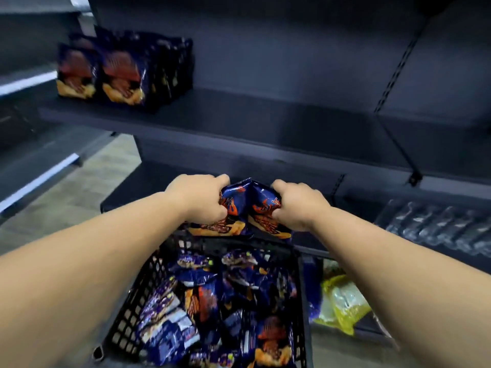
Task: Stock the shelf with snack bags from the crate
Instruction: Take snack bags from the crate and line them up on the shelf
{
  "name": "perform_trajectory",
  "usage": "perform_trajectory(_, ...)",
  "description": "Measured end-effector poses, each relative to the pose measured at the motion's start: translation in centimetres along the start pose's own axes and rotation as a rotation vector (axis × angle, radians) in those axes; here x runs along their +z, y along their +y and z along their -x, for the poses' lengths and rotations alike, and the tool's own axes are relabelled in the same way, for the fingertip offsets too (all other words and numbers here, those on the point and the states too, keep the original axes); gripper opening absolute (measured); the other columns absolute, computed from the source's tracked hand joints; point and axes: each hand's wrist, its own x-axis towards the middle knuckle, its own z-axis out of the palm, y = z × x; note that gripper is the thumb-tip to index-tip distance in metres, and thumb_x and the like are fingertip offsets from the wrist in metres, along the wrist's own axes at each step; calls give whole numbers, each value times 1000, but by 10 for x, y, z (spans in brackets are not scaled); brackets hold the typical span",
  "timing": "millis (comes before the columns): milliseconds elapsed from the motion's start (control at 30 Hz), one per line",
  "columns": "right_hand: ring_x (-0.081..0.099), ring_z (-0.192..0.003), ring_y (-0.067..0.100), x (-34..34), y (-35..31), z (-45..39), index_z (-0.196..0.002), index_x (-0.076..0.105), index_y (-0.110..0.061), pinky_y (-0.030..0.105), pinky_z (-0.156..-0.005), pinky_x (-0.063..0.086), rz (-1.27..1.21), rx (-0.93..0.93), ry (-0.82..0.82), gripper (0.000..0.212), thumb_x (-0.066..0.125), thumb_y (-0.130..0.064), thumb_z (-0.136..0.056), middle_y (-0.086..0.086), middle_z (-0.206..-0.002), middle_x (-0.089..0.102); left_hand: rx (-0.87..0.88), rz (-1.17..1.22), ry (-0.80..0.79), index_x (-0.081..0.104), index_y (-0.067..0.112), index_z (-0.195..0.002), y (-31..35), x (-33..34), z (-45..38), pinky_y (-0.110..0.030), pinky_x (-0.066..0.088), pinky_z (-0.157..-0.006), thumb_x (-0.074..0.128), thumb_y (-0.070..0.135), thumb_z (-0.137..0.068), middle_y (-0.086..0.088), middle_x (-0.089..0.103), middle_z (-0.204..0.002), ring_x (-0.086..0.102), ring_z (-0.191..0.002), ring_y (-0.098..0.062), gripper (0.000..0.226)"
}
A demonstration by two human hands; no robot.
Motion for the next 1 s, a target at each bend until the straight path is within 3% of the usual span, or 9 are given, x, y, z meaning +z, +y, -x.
perform_trajectory(233,52,-104,29,-53,-5,7,-123,43,-25,37,-78,35,65,-22,158,38,53,-26,-86,2,-112,62,-27,-74,133,33,22,-99,3,-56,4,-36,35,-70,54,42,-77,6,49,-76,50,-77,-24,37)
perform_trajectory(500,55,-98,28,-107,-7,-1,-120,44,-26,37,-79,44,75,-45,237,35,53,-26,-87,1,-111,61,-51,-57,204,40,23,-115,-12,-109,4,-35,34,-73,58,38,-77,8,51,-76,53,-80,-23,45)
perform_trajectory(700,53,-104,29,-153,-6,-28,-122,44,-27,38,-82,45,109,-58,331,36,53,-25,-87,2,-119,58,-79,-48,277,39,22,-118,-42,-155,-15,-34,34,-71,59,37,-80,5,56,-86,53,-80,-23,45)
perform_trajectory(900,50,-106,30,-175,-14,-75,-122,43,-29,38,-81,38,143,-7,338,36,52,-27,-87,2,-118,60,-82,-60,227,43,25,-120,-85,-190,-66,-40,49,-82,65,37,-78,2,51,-109,53,-96,-25,49)
perform_trajectory(1000,52,-97,28,-185,-26,-107,-116,46,-30,35,-80,41,131,-4,317,31,56,-38,-87,0,-112,62,-73,-21,211,45,22,-119,-108,-201,-103,-37,54,-73,65,30,-80,1,56,-91,57,-82,-23,44)
